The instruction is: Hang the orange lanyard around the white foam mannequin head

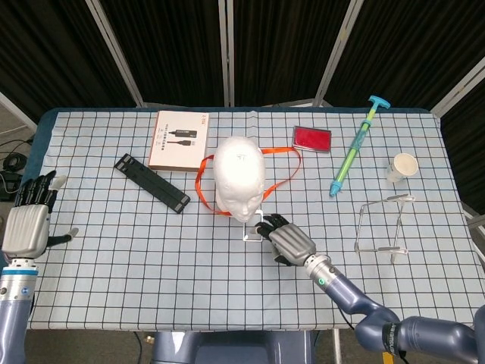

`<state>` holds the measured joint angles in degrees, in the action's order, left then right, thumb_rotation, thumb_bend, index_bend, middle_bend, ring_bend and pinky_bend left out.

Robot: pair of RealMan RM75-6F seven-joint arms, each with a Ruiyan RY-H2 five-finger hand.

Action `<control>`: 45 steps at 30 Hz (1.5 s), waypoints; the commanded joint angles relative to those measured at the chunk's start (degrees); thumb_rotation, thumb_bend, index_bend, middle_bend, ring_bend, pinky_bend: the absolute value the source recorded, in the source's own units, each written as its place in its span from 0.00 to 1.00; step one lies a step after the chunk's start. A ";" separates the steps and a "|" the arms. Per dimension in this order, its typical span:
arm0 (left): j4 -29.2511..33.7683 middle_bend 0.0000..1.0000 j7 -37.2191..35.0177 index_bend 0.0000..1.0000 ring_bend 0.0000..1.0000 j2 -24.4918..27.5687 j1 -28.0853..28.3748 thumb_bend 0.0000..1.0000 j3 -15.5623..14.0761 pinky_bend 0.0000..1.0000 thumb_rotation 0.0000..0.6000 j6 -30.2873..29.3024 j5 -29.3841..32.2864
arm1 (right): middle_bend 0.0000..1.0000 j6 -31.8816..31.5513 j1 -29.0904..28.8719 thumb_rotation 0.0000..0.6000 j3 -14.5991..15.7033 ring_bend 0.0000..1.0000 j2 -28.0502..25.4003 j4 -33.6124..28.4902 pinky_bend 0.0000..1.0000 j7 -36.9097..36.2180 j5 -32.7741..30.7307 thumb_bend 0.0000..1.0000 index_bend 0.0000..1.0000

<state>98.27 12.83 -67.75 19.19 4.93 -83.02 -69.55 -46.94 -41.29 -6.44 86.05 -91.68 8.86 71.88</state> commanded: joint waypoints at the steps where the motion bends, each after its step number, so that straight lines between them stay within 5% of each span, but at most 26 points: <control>1: -0.17 0.00 -0.33 0.00 0.00 0.07 -0.15 0.00 0.31 0.00 1.00 0.44 0.09 | 0.15 0.69 -0.96 1.00 -0.29 0.06 2.59 1.75 0.00 2.44 -2.67 1.00 0.21; 27: -0.96 0.00 -0.36 0.00 0.00 -0.41 -1.24 0.00 2.09 0.00 1.00 2.47 -0.77 | 0.17 1.40 -0.80 1.00 3.30 0.08 5.44 4.54 0.00 4.35 -3.85 1.00 0.22; 45: -1.17 0.00 -0.27 0.00 0.00 -0.58 -1.82 0.00 2.81 0.00 1.00 3.32 -1.08 | 0.20 2.41 -0.26 1.00 6.36 0.10 2.02 -1.86 0.00 1.96 1.11 1.00 0.25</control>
<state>97.11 12.55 -68.33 17.38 7.73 -79.71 -70.63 -44.66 -41.59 -0.26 88.33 -93.26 10.98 72.79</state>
